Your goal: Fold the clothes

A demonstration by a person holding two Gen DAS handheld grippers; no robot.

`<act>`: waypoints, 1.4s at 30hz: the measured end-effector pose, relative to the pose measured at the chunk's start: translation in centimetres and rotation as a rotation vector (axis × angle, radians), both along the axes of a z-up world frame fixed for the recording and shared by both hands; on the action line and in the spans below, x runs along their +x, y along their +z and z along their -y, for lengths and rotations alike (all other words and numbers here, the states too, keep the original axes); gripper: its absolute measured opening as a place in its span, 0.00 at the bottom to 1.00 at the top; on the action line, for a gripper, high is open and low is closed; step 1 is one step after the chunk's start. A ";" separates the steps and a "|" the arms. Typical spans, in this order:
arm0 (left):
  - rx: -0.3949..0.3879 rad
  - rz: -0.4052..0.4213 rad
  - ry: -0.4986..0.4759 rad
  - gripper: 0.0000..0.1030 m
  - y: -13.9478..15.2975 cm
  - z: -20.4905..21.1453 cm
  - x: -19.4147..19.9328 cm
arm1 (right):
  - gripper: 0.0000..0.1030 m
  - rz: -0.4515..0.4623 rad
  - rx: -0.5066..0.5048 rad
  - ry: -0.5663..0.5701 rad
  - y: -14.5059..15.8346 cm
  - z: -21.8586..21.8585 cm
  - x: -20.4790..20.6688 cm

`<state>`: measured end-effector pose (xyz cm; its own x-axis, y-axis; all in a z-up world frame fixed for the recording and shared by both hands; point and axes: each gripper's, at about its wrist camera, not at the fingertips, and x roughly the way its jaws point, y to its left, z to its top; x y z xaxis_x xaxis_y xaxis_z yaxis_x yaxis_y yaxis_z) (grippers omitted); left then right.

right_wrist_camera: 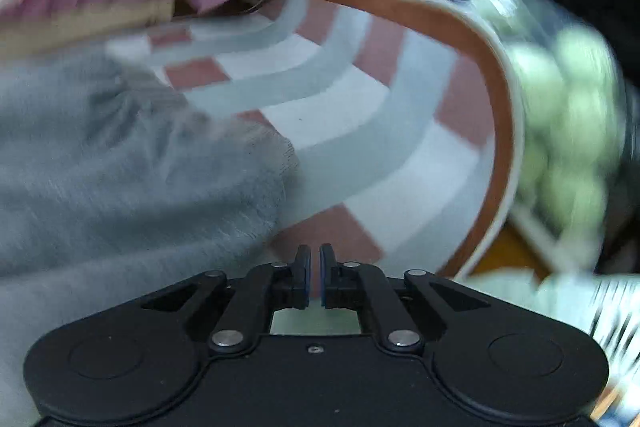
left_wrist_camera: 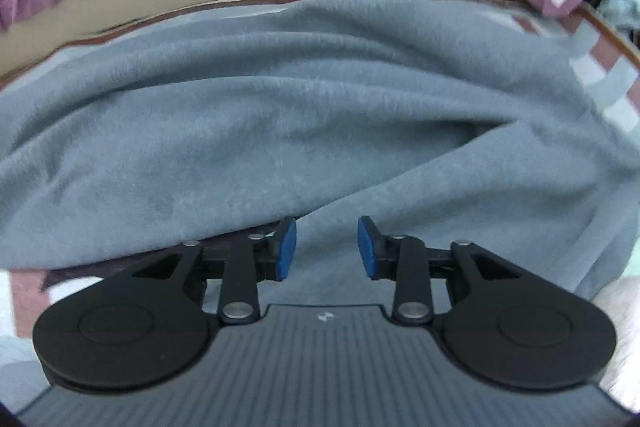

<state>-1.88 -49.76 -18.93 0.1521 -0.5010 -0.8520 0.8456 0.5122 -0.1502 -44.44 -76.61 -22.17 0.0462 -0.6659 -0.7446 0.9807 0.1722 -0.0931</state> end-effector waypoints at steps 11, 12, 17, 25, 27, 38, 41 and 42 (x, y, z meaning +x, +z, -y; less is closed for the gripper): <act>-0.170 -0.044 0.100 0.40 -1.8 4.2 0.7 | 0.58 0.430 0.118 0.367 8.2 5.7 11.2; -0.186 -0.047 0.111 0.40 -2.0 4.6 0.8 | 0.58 0.435 0.150 0.439 8.7 6.2 13.5; -0.199 -0.006 0.143 0.40 -1.7 6.3 2.1 | 0.59 0.363 0.189 0.610 9.1 7.9 22.6; -0.090 0.140 0.076 0.40 0.0 2.5 3.9 | 0.60 0.202 0.210 0.441 4.1 17.0 21.6; -0.045 0.168 0.033 0.42 -0.2 1.6 3.9 | 0.60 0.190 0.206 0.343 2.5 18.6 19.4; -0.075 0.171 -0.098 0.45 7.4 6.8 2.5 | 0.65 0.771 0.458 0.244 -1.2 21.3 10.2; -0.115 0.196 -0.089 0.46 8.2 10.1 0.9 | 0.66 0.754 0.472 0.267 -0.5 21.3 11.7; -0.110 0.210 -0.095 0.46 8.0 11.2 0.4 | 0.66 0.707 0.463 0.280 -0.3 21.1 12.6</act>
